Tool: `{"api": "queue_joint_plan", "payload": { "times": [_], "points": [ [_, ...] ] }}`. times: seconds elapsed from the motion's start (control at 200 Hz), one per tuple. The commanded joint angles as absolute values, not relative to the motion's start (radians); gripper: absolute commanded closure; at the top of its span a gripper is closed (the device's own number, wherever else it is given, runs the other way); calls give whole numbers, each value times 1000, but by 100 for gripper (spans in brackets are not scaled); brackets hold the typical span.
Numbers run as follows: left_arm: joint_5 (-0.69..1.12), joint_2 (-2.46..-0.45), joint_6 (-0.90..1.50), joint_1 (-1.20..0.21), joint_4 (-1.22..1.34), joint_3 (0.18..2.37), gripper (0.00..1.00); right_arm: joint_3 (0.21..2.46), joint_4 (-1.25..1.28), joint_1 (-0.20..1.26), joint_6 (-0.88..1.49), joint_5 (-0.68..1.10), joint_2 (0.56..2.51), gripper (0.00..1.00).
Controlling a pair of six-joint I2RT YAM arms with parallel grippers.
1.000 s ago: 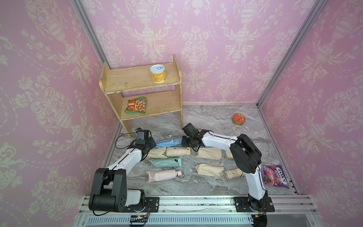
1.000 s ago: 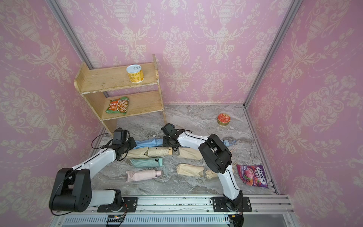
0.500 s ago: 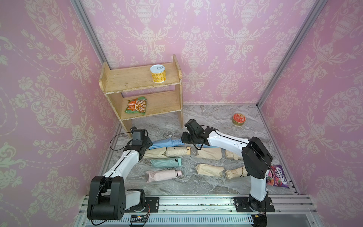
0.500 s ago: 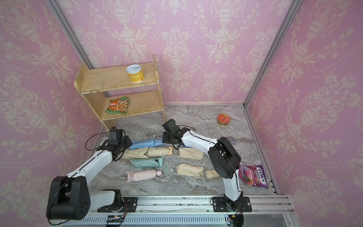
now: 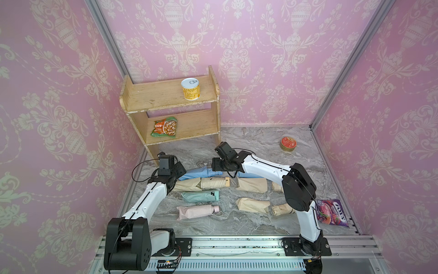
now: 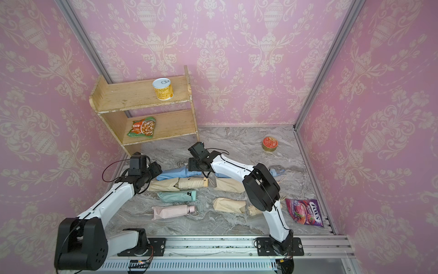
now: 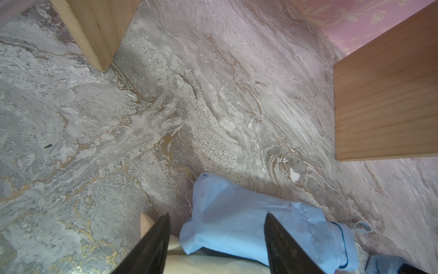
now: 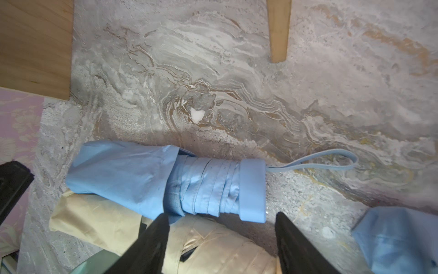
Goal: Take umbrellas out of sleeves
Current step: Take out the umbrella from the umbrella sleeve.
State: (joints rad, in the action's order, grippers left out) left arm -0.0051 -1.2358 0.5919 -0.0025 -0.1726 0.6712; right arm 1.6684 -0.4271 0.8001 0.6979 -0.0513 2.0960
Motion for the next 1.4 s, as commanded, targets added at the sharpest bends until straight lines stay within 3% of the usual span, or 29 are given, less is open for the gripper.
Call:
{"api": "queue_joint_plan", "payload": {
  "times": [0.0, 0.18, 0.3, 0.891, 1.101, 1.396],
  "points": [
    [22, -1281, 596, 5, -161, 657, 33, 1714, -490, 795, 678, -56, 2142, 28],
    [48, -1342, 597, 5, -129, 658, 34, 1756, -504, 783, 695, -17, 2198, 30],
    [58, -1370, 600, 5, -105, 655, 39, 1750, -498, 777, 706, -3, 2211, 32],
    [49, -1415, 601, 5, -70, 646, 86, 1627, -427, 746, 745, -11, 2193, 39],
    [0, -1390, 579, 5, -83, 647, 91, 1585, -402, 732, 771, -22, 2174, 42],
    [-65, -1350, 561, 18, -130, 662, 90, 1542, -384, 727, 799, -44, 2149, 44]
  ]
}}
